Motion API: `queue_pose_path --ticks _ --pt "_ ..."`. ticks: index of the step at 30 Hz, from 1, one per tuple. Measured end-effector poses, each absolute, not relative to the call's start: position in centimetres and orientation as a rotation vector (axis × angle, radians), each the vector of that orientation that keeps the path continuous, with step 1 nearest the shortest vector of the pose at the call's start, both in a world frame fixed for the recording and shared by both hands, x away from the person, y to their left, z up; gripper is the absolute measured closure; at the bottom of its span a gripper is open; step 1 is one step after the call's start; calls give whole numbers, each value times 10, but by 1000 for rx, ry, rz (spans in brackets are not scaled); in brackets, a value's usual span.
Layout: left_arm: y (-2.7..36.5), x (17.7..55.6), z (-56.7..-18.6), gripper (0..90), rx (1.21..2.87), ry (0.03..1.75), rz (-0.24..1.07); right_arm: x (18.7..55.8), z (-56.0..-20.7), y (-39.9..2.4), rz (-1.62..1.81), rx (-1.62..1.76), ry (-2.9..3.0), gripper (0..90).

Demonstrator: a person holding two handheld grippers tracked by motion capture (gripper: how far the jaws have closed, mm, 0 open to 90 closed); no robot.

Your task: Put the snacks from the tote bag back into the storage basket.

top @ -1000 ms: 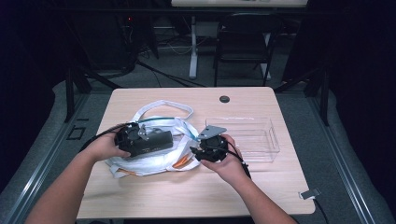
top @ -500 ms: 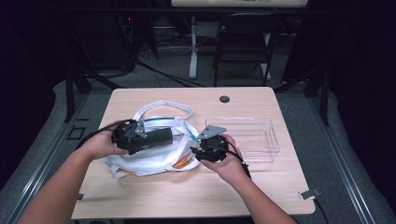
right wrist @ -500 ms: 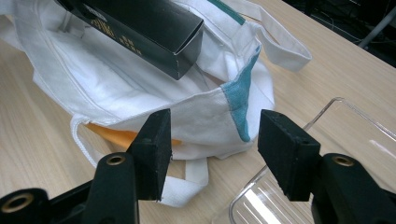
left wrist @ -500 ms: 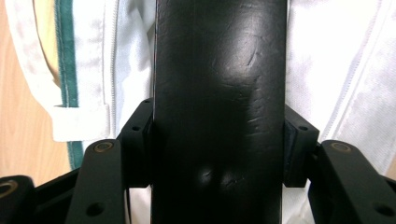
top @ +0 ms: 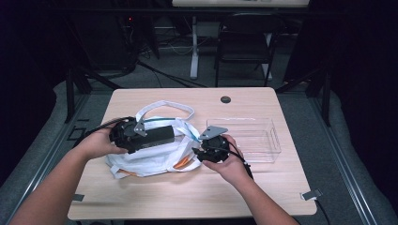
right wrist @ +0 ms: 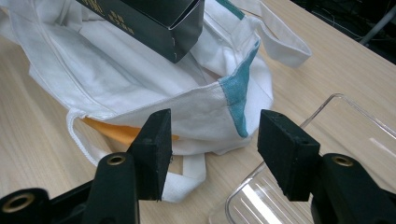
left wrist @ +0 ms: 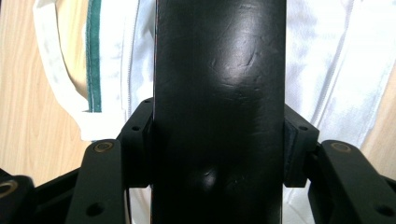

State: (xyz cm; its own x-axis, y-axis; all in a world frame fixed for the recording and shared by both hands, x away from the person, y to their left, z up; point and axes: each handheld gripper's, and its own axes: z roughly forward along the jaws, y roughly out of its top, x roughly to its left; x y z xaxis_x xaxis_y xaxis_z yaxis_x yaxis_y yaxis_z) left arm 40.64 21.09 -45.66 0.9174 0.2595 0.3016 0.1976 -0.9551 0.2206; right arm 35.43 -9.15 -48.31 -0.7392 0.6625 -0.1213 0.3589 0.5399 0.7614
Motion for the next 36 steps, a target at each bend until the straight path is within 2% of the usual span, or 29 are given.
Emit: queue_pose_path --ticks 36 --pt "208 396 -433 434 2832 365 488 358 -481 -100 1043 797 2353 421"
